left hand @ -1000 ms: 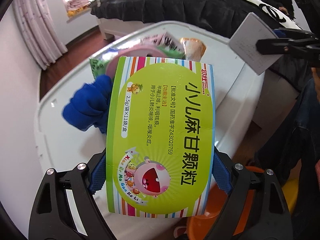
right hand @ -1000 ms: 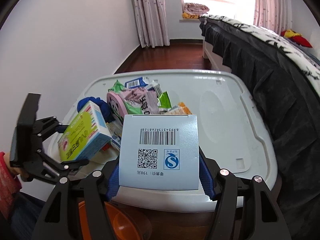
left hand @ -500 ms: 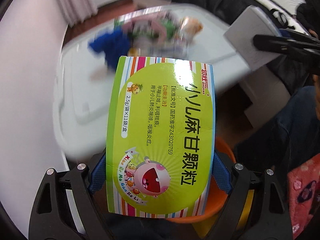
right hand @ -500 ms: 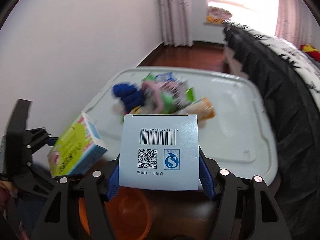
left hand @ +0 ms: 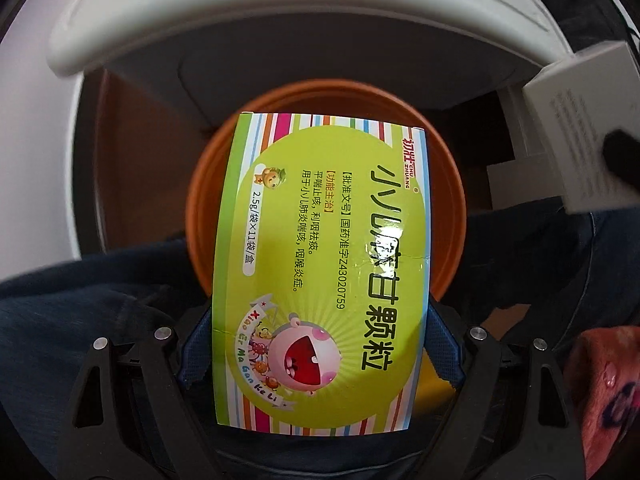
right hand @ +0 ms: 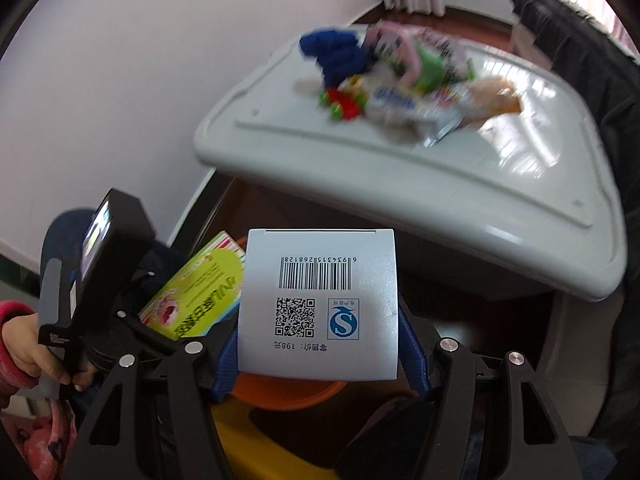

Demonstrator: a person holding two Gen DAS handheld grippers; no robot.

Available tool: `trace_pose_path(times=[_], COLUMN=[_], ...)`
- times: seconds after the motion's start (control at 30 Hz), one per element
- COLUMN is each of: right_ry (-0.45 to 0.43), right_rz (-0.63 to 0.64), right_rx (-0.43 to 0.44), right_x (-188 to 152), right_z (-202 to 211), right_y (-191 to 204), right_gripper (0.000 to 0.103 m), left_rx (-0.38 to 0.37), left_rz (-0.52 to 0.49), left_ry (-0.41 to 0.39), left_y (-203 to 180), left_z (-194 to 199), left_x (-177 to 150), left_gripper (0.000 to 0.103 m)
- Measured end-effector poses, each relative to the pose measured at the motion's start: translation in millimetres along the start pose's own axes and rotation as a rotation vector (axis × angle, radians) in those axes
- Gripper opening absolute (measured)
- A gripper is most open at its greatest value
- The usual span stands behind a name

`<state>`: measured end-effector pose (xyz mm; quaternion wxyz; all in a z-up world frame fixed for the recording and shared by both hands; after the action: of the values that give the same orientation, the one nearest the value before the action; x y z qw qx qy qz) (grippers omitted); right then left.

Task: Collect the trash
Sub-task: 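Carry both boxes over the orange bucket and open both tools to drop them, then grasp the blue cloth with the left tool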

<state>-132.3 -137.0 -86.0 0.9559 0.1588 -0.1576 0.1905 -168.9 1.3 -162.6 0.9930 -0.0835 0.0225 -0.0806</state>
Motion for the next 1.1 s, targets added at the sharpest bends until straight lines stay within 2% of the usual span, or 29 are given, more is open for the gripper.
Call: trace_pose_path(times=[0.27, 0.3, 0.33, 0.4, 0.63, 0.93, 1.1], right_ry=[0.076, 0.079, 0.078, 0.059, 0.03, -0.009, -0.047], right_rz=[0.001, -0.003, -0.01, -0.028, -0.082, -0.105, -0.136], right_rx=[0.04, 0.052, 0.06, 0.056, 0.073, 0.06, 0.039], right_x=[-7, -7, -7, -6, -1, -2, 1], right_z=[-22, -23, -24, -21, -16, -4, 2], right_y=[4, 4, 3, 0, -12, -20, -30], right_gripper=[0.065, 0.067, 0.079, 0.088, 0.088, 0.088, 0.088], left_rx=[-0.002, -0.01, -0.018, -0.018, -0.019, -0.009, -0.029], left_rz=[-0.01, -0.008, -0.003, 0.004, 0.005, -0.009, 0.004], left_ry=[0.027, 0.035, 0.047, 0.063, 0.066, 0.051, 0.037], left_y=[-5, -4, -3, 8, 19, 6, 10], left_z=[-11, -11, -13, -14, -11, -18, -10], left_x=[2, 3, 3, 4, 18, 4, 6], left_gripper=[0.084, 0.084, 0.084, 0.084, 0.086, 0.086, 0.086])
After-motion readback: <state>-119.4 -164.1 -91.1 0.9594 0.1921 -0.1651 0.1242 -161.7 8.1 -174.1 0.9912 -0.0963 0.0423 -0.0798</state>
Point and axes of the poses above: each gripper's, at about its wrist camera, not at the fingertips, and z roughly against the way its jaws point, y to its left, x to its top, the point moved 1 cm from there along -z, roughly the way its jaws point
